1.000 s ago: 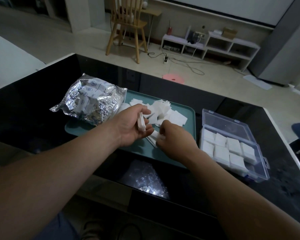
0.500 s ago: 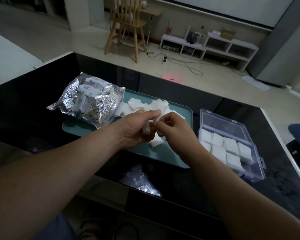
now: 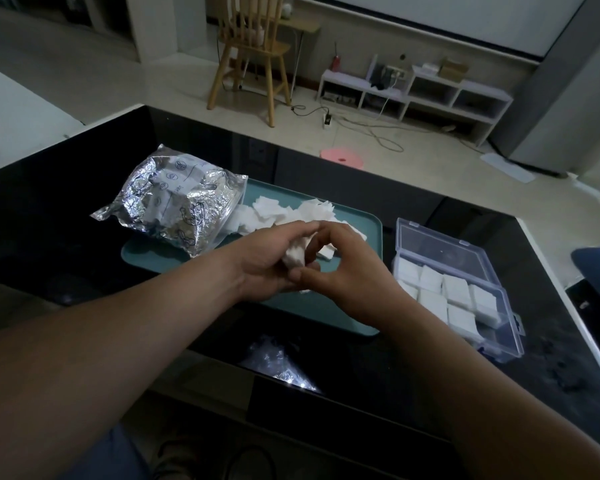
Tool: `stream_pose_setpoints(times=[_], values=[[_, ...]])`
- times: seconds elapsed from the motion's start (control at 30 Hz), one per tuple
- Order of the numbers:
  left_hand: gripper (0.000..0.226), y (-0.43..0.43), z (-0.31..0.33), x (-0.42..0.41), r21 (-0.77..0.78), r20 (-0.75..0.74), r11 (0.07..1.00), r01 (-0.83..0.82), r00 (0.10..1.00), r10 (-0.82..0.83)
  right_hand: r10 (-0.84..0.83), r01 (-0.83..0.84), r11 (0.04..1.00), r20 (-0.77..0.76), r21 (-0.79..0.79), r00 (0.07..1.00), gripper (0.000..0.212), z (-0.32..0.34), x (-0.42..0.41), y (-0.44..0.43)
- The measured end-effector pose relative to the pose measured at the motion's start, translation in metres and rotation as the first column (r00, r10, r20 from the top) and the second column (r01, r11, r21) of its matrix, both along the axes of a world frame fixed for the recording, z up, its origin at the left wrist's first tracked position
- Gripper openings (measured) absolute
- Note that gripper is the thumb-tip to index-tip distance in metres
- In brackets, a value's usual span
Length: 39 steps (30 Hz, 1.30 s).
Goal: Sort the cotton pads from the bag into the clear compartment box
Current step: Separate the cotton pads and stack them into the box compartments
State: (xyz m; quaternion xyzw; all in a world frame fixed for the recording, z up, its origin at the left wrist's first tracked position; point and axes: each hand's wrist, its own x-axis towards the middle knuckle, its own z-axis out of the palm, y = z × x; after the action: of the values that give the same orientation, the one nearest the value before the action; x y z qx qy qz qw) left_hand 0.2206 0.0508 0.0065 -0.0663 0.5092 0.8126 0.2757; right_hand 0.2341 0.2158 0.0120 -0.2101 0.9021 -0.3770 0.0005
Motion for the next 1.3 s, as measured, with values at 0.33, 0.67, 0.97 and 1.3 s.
stream_pose_setpoints(times=[0.33,0.67,0.97,1.3], values=[[0.035,0.002,-0.001,0.003,0.133,-0.093,0.98,0.148,0.986,-0.136,-0.003,0.013,0.996,0.11,-0.091,0.994,0.037,0.007,0.002,0.021],[0.047,0.018,-0.001,0.007,0.178,-0.133,0.956,0.231,0.969,-0.209,0.037,-0.01,0.977,0.121,-0.214,0.992,0.041,0.019,0.016,0.023],[0.037,0.051,0.005,0.011,0.222,-0.09,0.95,0.22,0.975,-0.204,-0.05,0.066,0.983,0.092,-0.173,0.995,0.041,0.023,0.025,0.04],[0.06,0.09,0.014,0.02,0.201,-0.041,0.946,0.254,0.967,-0.251,-0.119,0.119,0.992,0.002,-0.047,0.993,0.045,0.02,0.036,0.073]])
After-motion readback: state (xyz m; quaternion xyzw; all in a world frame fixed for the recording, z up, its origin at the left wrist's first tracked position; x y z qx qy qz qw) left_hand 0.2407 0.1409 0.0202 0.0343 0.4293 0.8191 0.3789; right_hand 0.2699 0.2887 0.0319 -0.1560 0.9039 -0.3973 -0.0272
